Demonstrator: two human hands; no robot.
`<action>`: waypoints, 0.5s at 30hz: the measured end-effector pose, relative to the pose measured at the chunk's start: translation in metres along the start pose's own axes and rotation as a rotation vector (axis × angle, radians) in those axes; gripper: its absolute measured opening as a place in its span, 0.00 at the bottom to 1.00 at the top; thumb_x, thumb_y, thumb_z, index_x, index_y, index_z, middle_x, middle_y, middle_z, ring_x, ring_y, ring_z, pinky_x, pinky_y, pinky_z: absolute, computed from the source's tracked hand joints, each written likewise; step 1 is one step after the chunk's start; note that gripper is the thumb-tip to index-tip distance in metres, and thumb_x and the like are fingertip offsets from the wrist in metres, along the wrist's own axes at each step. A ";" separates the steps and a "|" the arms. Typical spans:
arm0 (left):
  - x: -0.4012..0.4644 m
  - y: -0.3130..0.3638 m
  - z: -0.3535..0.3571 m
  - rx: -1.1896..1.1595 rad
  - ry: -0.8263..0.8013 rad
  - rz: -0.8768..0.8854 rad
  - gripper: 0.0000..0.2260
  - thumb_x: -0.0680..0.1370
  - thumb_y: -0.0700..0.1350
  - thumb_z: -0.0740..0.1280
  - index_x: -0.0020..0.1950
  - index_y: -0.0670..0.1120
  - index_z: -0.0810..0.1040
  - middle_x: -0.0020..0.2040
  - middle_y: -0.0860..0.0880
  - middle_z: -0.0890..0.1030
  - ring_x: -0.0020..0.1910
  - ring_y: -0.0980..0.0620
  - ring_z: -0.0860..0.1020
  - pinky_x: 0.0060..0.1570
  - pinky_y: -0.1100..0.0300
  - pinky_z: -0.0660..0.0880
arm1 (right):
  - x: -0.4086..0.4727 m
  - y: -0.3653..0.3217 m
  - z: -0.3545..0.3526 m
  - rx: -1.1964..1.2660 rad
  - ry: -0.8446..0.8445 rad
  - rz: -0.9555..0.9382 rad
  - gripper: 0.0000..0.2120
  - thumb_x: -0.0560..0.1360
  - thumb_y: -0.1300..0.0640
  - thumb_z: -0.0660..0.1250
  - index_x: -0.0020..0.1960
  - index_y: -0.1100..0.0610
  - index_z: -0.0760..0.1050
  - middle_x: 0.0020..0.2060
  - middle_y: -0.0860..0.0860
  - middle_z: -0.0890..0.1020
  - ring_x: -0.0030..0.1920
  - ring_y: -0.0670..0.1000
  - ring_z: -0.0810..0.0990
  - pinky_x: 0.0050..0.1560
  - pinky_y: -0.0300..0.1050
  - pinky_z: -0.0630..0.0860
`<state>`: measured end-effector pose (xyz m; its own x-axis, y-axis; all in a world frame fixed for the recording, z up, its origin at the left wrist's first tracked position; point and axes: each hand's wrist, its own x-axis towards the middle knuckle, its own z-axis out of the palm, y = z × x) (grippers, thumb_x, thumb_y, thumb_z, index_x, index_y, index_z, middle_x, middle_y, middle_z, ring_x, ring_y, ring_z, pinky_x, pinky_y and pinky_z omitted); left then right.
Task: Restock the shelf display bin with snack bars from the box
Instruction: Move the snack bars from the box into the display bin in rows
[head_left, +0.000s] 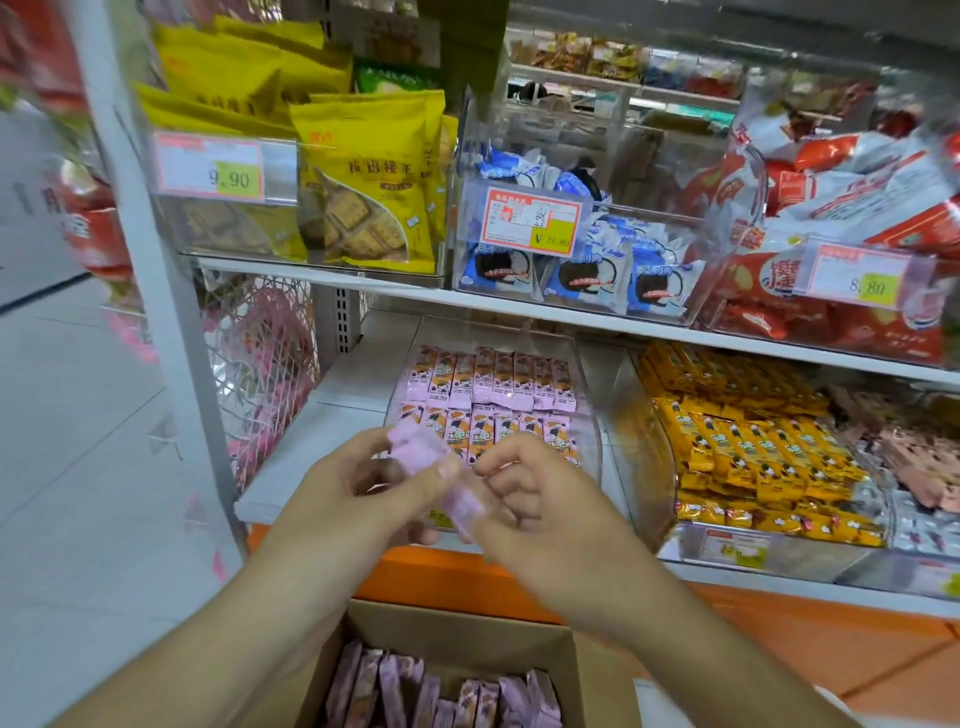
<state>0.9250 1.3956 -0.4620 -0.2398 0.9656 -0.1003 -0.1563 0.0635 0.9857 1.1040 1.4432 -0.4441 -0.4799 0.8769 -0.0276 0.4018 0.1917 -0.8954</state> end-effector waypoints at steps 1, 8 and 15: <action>0.000 0.002 -0.002 0.000 -0.023 -0.007 0.14 0.75 0.47 0.75 0.59 0.47 0.85 0.52 0.40 0.86 0.48 0.43 0.85 0.42 0.53 0.79 | 0.003 0.001 -0.003 0.135 0.000 0.057 0.08 0.80 0.61 0.71 0.58 0.55 0.75 0.47 0.51 0.87 0.45 0.55 0.88 0.47 0.57 0.84; 0.003 0.005 -0.007 -0.079 -0.063 -0.030 0.14 0.79 0.45 0.72 0.62 0.41 0.81 0.55 0.34 0.85 0.47 0.42 0.84 0.59 0.42 0.79 | 0.006 0.007 -0.010 0.588 -0.274 0.173 0.15 0.80 0.62 0.63 0.64 0.67 0.77 0.51 0.68 0.85 0.47 0.67 0.85 0.42 0.55 0.82; 0.005 0.007 0.002 -0.153 0.069 -0.085 0.17 0.76 0.42 0.76 0.63 0.41 0.77 0.48 0.35 0.87 0.45 0.39 0.87 0.39 0.54 0.84 | 0.001 0.006 -0.019 -0.107 -0.111 -0.016 0.22 0.72 0.51 0.78 0.63 0.41 0.74 0.57 0.40 0.80 0.52 0.44 0.84 0.55 0.54 0.84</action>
<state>0.9244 1.4012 -0.4551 -0.2834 0.9386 -0.1969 -0.3211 0.1005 0.9417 1.1210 1.4532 -0.4412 -0.5676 0.8205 -0.0677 0.4711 0.2563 -0.8440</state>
